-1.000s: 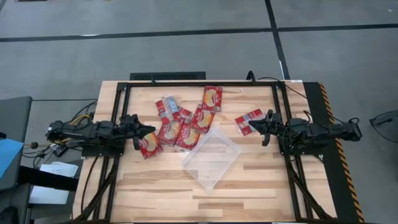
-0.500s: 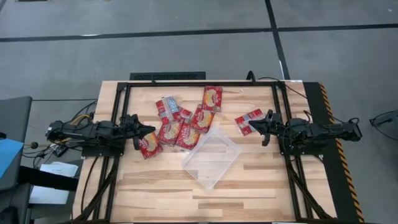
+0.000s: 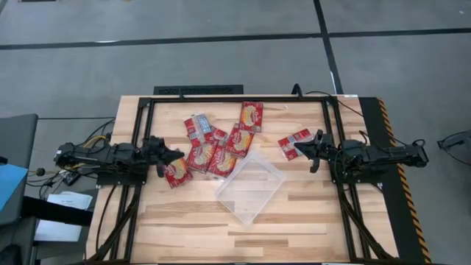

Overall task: Sort popcorn bags into baskets
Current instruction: Put the red popcorn bag into the transparent bin

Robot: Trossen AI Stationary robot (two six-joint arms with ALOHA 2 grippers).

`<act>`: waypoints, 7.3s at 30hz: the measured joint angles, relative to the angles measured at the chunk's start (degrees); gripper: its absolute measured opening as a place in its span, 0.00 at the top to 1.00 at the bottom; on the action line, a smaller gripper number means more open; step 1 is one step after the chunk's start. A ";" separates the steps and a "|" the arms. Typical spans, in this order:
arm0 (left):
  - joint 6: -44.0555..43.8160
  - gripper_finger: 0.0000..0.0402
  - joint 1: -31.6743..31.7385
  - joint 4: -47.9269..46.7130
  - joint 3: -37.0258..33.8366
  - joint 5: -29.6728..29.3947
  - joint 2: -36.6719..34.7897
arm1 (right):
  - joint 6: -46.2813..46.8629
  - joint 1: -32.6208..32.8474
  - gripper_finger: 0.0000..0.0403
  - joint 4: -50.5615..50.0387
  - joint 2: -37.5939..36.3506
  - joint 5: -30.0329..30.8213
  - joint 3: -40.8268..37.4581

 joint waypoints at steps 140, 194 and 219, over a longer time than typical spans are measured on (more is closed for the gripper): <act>-55.93 0.99 4.07 -12.05 52.37 -10.21 62.76 | 7.26 -19.08 0.88 -15.49 3.18 6.52 19.74; -91.15 0.92 -9.84 -14.92 98.23 -21.00 128.85 | 7.45 -19.08 0.88 -30.86 3.17 8.78 19.74; -86.07 0.43 -9.41 -16.54 98.16 -15.50 125.82 | 7.48 -19.08 0.88 -30.47 3.17 8.74 19.74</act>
